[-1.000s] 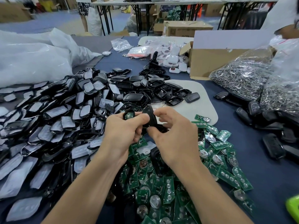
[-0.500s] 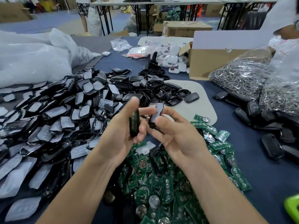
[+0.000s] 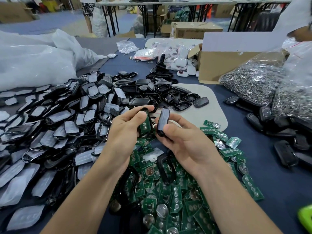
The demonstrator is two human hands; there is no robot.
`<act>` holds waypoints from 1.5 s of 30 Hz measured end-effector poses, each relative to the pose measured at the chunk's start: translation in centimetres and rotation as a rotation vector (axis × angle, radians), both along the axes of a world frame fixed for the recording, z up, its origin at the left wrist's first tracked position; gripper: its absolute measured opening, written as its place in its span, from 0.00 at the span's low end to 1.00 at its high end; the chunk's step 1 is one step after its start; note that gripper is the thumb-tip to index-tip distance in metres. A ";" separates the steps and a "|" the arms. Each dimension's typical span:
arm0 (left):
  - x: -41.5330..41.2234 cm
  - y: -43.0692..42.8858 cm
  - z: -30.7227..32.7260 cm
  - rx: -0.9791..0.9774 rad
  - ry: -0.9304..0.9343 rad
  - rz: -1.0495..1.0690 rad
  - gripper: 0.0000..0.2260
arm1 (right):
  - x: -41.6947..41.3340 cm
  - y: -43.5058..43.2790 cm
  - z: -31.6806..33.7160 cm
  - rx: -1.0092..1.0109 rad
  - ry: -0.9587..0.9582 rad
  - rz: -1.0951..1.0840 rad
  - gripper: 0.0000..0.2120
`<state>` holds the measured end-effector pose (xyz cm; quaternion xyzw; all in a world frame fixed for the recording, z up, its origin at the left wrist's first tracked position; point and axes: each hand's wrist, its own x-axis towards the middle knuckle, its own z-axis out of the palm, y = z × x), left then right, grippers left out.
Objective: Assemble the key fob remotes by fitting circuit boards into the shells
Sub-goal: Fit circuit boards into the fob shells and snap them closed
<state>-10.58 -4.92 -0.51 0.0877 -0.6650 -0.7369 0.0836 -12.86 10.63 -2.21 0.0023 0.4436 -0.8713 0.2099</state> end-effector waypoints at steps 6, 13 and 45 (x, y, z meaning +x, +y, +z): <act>-0.3 -0.1 -0.8 -0.234 -0.044 0.234 0.12 | 0.4 -0.4 0.0 0.128 0.054 -0.003 0.15; -0.1 0.3 -1.3 -0.421 0.016 0.350 0.14 | 0.9 -1.2 -0.3 0.455 0.205 -0.097 0.16; -0.3 -0.3 -1.1 -0.042 -0.006 -0.007 0.10 | 1.6 -1.0 -0.7 1.082 0.712 -0.297 0.21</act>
